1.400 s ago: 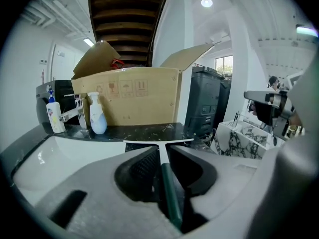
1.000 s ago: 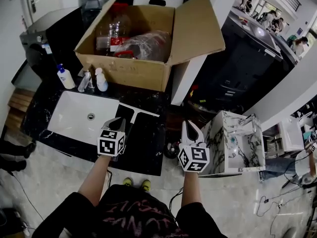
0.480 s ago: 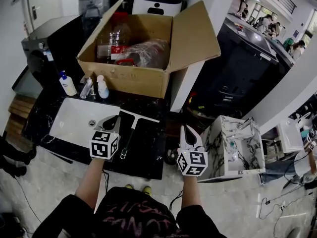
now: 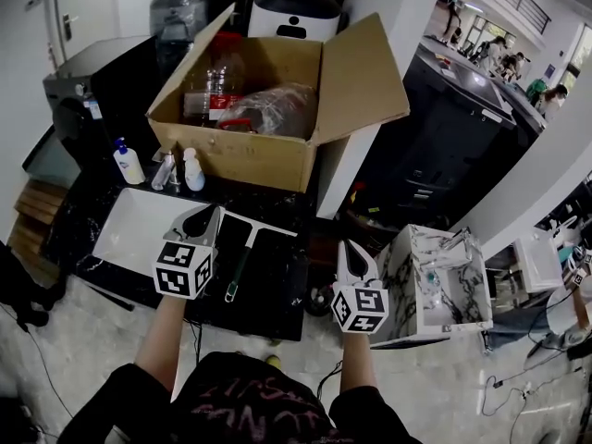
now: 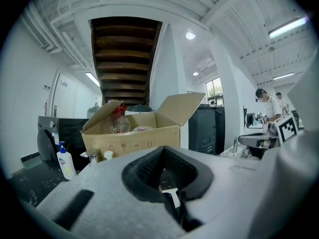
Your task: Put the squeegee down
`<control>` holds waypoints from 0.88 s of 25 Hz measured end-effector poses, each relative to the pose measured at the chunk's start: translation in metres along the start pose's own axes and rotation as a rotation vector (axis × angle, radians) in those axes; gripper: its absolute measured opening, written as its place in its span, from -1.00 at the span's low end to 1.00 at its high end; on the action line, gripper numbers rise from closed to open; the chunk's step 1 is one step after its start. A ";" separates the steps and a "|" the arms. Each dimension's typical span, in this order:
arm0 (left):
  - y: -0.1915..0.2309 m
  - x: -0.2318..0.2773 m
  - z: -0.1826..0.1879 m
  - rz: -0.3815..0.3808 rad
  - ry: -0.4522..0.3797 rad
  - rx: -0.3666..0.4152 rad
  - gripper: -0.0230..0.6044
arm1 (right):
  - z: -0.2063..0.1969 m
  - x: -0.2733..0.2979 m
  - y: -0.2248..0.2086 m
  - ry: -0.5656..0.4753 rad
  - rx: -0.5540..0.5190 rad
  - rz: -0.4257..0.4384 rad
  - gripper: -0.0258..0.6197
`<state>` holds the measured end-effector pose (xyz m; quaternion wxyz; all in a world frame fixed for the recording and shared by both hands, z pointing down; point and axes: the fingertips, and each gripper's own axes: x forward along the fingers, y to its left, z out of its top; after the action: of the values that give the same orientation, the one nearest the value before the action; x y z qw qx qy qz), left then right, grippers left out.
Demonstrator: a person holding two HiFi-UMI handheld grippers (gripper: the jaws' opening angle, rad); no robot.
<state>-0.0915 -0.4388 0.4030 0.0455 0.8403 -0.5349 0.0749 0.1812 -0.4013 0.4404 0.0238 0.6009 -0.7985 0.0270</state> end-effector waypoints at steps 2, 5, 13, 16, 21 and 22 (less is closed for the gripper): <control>0.001 -0.002 0.005 0.000 -0.014 0.000 -0.92 | 0.004 0.000 0.000 -0.006 -0.003 -0.003 -0.91; 0.002 -0.003 0.013 0.000 -0.033 0.004 -0.92 | 0.009 0.002 0.001 -0.015 -0.007 -0.001 -0.92; 0.000 -0.002 0.031 -0.008 -0.074 0.032 -0.92 | 0.019 0.003 0.001 -0.039 -0.014 0.002 -0.91; 0.000 -0.003 0.034 -0.008 -0.081 0.034 -0.92 | 0.023 0.003 -0.003 -0.046 -0.016 -0.002 -0.91; 0.001 -0.001 0.037 -0.006 -0.088 0.034 -0.92 | 0.025 0.005 -0.002 -0.050 -0.022 0.002 -0.91; 0.001 -0.001 0.037 -0.005 -0.090 0.034 -0.92 | 0.025 0.006 -0.003 -0.049 -0.024 0.003 -0.91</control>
<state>-0.0900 -0.4439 0.3663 0.0074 0.8447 -0.5332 0.0462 0.1820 -0.4090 0.4163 0.0117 0.5999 -0.8000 0.0027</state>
